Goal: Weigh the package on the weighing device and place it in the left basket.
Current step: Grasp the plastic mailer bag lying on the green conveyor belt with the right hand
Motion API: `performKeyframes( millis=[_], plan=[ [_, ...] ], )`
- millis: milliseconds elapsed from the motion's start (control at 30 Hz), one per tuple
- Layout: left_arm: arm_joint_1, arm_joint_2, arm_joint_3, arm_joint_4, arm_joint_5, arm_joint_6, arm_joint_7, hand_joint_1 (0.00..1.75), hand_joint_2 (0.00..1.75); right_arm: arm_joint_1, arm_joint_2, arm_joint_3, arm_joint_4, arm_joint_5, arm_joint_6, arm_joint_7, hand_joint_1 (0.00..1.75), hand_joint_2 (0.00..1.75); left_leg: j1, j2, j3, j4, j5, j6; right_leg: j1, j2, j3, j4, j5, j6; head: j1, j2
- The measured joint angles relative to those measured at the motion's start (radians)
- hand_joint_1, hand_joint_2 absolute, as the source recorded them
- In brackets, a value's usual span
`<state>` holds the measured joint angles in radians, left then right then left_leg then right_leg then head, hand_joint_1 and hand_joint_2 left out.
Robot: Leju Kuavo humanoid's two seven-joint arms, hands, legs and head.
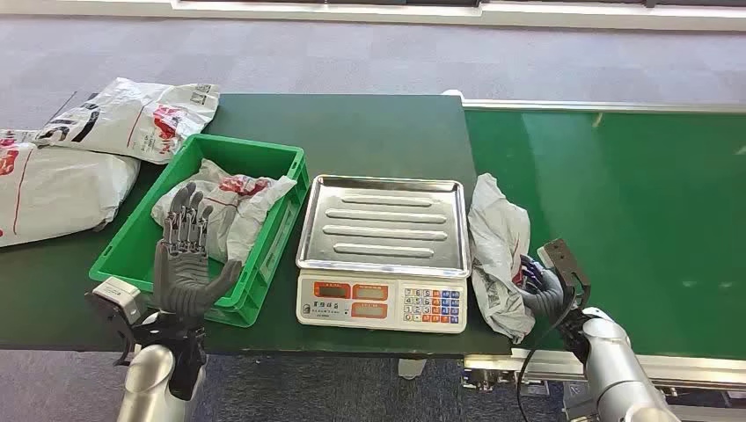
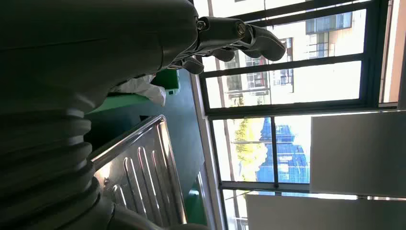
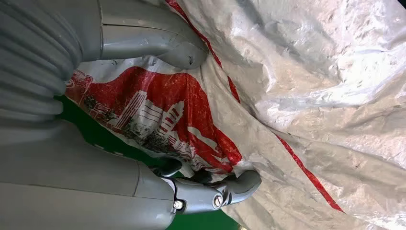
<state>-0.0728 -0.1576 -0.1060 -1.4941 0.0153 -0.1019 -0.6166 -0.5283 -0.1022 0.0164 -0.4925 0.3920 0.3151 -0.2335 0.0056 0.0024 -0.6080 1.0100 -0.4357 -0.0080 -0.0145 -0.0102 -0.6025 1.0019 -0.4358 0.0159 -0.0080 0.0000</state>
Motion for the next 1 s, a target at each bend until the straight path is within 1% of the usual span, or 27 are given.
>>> performKeyframes(
  millis=[333, 500, 633, 867, 1000],
  plan=[
    [-0.001, -0.001, 0.000, 0.011, 0.000, 0.000, 0.000, 0.00, 1.75, -0.018, 0.002, 0.000, 0.042, -0.003, 0.006, -0.001, 0.00, 1.75, 0.000, 0.000, 0.001, 0.000, 0.000, 0.000, 0.000, 0.000, 0.000, 0.000, 0.000, 0.000, 0.000, 0.000],
    [-0.010, -0.001, -0.003, 0.019, 0.000, 0.000, 0.000, 0.00, 1.75, -0.034, 0.011, 0.002, 0.057, -0.007, 0.035, 0.052, 0.02, 1.75, 0.000, 0.002, 0.001, 0.000, 0.000, 0.000, 0.000, 0.002, 0.000, 0.000, 0.000, 0.000, 0.000, 0.000],
    [-0.026, -0.001, -0.012, 0.032, 0.000, 0.000, 0.001, 0.00, 1.75, -0.047, 0.015, 0.011, 0.074, -0.009, 0.088, 0.061, 1.75, 1.75, 0.000, 0.005, 0.002, 0.000, -0.001, -0.001, 0.001, 0.005, 0.000, 0.000, 0.001, -0.001, 0.000, 0.000],
    [-0.038, -0.002, -0.021, 0.044, 0.000, -0.001, 0.009, 0.00, 1.75, -0.064, 0.016, 0.026, 0.088, -0.006, 0.058, 0.105, 1.75, 1.75, 0.000, 0.008, 0.004, 0.000, -0.001, -0.002, 0.003, 0.008, 0.000, 0.000, 0.001, -0.001, 0.000, 0.000],
    [-0.038, -0.002, -0.023, 0.044, 0.000, -0.001, 0.010, 0.00, 1.75, -0.065, 0.016, 0.026, 0.089, -0.007, 0.046, 0.111, 1.75, 1.75, 0.001, 0.008, 0.004, 0.000, -0.002, -0.003, 0.003, 0.008, 0.000, 0.000, 0.001, -0.001, 0.000, 0.000]
  ],
)
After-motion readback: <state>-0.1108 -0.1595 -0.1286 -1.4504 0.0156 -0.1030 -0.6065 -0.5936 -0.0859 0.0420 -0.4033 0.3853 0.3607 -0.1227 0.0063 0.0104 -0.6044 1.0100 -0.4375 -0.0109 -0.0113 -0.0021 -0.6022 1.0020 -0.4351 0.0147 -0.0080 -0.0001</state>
